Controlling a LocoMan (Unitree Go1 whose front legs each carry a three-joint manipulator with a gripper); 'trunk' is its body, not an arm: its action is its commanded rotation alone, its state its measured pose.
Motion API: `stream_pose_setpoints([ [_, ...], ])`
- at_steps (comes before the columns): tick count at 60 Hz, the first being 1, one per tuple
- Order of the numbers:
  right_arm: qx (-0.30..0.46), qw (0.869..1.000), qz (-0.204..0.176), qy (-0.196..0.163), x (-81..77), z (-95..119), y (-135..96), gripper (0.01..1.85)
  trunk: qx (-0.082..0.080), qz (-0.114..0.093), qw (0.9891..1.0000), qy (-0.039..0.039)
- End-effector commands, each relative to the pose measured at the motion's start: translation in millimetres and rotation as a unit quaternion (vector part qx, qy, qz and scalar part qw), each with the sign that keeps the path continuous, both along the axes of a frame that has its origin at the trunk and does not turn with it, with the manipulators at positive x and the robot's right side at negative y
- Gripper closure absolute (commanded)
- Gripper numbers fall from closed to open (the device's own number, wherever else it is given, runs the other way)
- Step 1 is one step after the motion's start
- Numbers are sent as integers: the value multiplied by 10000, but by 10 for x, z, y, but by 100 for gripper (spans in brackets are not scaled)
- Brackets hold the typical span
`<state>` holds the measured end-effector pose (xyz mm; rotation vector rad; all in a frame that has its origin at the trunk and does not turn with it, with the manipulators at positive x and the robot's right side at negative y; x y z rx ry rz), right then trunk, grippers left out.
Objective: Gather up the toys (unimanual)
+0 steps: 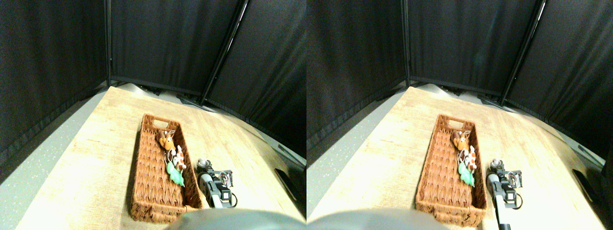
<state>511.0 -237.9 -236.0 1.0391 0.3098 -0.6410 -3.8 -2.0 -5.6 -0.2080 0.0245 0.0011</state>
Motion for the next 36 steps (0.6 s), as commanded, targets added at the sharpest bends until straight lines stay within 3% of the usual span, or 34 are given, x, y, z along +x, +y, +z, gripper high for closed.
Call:
stream_pose_setpoints([
  [1, -15, 9995, 62, -294, 55, 166, 41, 180, -45, 17, 10000, 56],
  [11, -240, 9982, 292, -474, 106, 372, 122, 180, -57, 19, 10000, 17],
  [13, -401, 9950, 647, -648, 135, 469, 160, 180, -62, 17, 10000, 14],
  [17, -302, 9947, 663, -724, 148, 528, 187, 180, -72, 21, 10000, -4],
  [18, -417, 9919, 880, -819, 172, 599, 222, 180, -72, 21, 10000, -4],
  [36, -442, 9810, 1544, -1092, 261, 938, 432, 180, -148, 80, 9998, -55],
])
